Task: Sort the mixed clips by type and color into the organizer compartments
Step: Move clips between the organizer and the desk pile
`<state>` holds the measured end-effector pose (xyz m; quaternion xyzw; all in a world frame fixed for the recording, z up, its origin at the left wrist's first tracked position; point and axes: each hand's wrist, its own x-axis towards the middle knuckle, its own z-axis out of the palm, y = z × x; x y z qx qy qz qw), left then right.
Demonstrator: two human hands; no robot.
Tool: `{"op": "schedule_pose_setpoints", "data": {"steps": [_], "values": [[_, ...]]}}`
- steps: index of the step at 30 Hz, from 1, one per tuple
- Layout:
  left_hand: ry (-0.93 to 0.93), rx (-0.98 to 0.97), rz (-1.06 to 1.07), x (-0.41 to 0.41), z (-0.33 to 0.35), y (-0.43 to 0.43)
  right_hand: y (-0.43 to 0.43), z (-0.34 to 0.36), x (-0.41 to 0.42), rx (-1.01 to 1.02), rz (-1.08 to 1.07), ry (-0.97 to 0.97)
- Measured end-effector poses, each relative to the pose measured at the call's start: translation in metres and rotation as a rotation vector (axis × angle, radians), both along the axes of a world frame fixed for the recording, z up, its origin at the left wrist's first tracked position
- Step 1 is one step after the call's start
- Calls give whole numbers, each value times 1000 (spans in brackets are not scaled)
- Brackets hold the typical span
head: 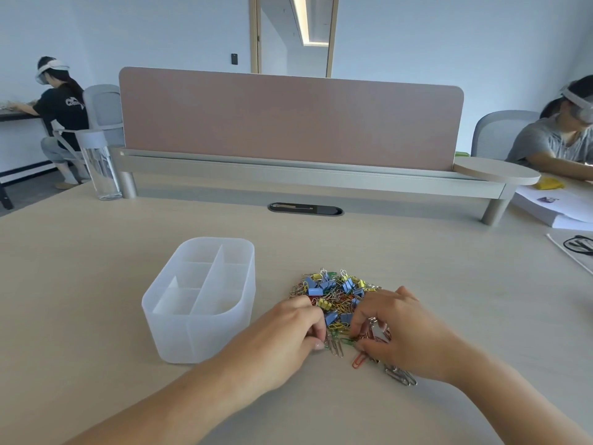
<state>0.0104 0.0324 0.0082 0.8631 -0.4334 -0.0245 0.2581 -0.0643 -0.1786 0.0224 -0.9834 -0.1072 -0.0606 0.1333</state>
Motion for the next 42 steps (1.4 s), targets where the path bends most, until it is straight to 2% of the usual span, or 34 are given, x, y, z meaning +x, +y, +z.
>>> {"op": "schedule_pose_setpoints", "data": {"steps": [13,20,26,37,42], "values": [[-20,-168,35,0,3,-2,-2,-8,6,-105,27,-69],[-97,-70,-76,2,0,-2,-5,-5,3,-105,17,-60],[-154,-38,-63,5,-5,-4,-4,-5,2,-142,-4,-81],[-139,-47,-78,0,-2,-4,-5,-2,1,-187,-11,-68],[-171,12,-59,2,-5,-4,-2,-1,-1,-194,3,-54]]}}
